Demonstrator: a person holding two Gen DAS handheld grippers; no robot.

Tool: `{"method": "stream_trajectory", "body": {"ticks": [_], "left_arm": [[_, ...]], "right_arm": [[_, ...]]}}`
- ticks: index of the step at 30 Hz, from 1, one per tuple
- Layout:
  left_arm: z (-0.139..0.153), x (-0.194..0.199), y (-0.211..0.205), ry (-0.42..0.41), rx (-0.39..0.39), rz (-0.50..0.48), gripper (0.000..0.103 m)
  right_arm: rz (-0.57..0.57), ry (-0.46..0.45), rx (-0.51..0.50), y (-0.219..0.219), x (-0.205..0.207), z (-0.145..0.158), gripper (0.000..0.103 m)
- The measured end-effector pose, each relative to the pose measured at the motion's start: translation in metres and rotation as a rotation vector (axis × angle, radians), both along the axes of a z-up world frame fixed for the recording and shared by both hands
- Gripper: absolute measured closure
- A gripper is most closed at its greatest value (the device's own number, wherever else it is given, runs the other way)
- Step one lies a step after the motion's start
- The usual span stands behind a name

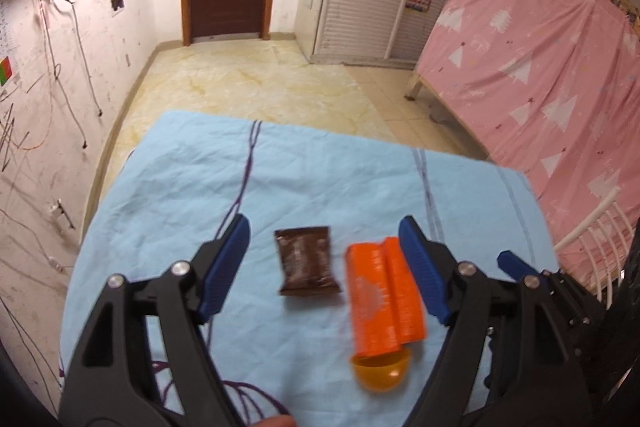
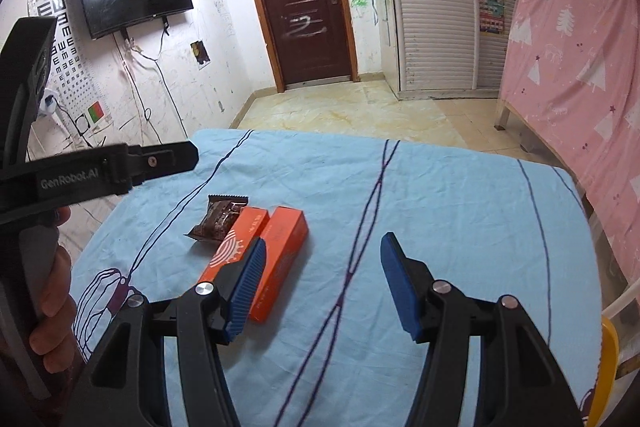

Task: Collect trash
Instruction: 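Move both open grippers toward the brown wrapper and orange boxes, then grasp the brown chocolate wrapper with the left gripper while the right gripper grasps an orange box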

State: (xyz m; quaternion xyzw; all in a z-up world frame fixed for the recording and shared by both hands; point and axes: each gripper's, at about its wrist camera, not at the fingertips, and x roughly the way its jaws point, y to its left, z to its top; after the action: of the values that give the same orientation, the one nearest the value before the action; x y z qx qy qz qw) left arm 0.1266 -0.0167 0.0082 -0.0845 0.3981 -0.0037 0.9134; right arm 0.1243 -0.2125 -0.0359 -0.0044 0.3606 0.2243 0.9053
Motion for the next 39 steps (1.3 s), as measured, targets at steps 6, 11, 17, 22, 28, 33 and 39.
{"method": "stream_trajectory", "body": {"ticks": [6,11,17,22,28,33,39], "left_arm": [[-0.026,0.011,0.01,0.073,0.027,0.021,0.029],[-0.04,0.02,0.016,0.114,0.044,0.042,0.03],[-0.057,0.03,0.02,0.162,0.052,0.037,0.03],[-0.061,0.034,0.021,0.163,0.055,0.032,0.029],[-0.063,0.031,0.021,0.149,0.061,0.011,0.029],[-0.064,0.031,0.007,0.144,0.088,-0.036,0.03],[-0.067,0.035,0.011,0.154,0.014,-0.06,0.047]], "right_arm": [[0.032,0.03,-0.032,0.021,0.009,-0.012,0.05],[0.053,0.053,-0.049,0.034,0.014,-0.019,0.05],[0.064,0.07,-0.06,0.04,0.02,-0.026,0.05],[0.075,0.076,-0.063,0.041,0.023,-0.027,0.05],[0.11,0.078,-0.091,0.054,0.022,-0.03,0.05],[0.109,0.105,-0.091,0.055,0.025,-0.035,0.05],[0.118,0.14,-0.064,0.056,0.029,-0.038,0.05]]}}
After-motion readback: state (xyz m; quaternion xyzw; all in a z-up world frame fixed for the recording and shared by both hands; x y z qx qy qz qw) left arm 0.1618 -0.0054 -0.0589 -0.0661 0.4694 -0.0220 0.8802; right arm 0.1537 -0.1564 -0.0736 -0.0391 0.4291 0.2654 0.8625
